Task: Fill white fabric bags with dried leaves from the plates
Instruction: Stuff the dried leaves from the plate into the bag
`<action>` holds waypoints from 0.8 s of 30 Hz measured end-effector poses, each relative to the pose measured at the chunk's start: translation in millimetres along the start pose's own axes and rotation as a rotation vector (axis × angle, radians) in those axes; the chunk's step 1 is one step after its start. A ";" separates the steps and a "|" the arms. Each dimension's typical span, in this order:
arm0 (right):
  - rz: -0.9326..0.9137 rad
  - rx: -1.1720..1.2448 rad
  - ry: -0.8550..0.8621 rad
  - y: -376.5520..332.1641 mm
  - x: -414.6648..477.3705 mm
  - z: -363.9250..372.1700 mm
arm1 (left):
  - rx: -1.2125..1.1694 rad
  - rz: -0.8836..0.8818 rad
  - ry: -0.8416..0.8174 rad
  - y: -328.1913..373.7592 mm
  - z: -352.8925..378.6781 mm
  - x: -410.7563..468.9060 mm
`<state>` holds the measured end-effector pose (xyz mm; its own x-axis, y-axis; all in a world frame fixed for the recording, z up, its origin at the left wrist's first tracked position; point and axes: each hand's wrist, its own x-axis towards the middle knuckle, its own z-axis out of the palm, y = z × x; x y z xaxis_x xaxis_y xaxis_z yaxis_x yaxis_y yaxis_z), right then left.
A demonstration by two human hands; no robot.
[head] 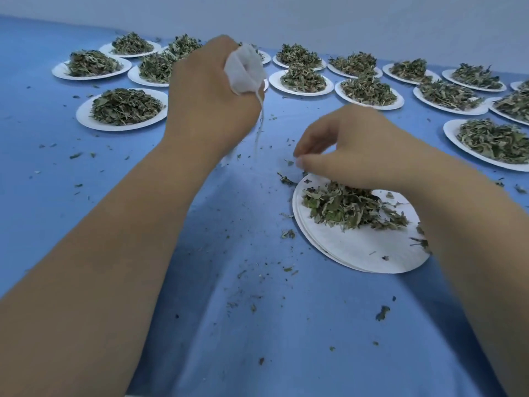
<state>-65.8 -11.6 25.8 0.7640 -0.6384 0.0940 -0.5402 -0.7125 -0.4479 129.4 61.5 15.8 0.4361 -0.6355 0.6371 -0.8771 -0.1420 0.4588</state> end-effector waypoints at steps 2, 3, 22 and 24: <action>0.005 -0.068 -0.118 -7.4 2.9 2.9 | 0.024 0.048 0.003 -1.2 -7.6 1.1; 0.013 -0.095 -0.157 -12.0 5.4 3.5 | 0.019 0.055 0.020 -3.6 -11.7 3.2; 0.041 0.162 0.356 -10.3 19.3 -8.7 | -0.144 -0.028 -0.372 -17.4 14.0 -8.8; -0.024 0.346 0.457 -14.9 16.6 -7.5 | -0.159 -0.024 -0.351 -14.5 14.2 -9.4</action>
<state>-47.7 -13.8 40.7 0.5034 -0.7388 0.4482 -0.3189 -0.6409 -0.6983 135.2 58.8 -5.7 0.3361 -0.8587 0.3868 -0.8136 -0.0579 0.5785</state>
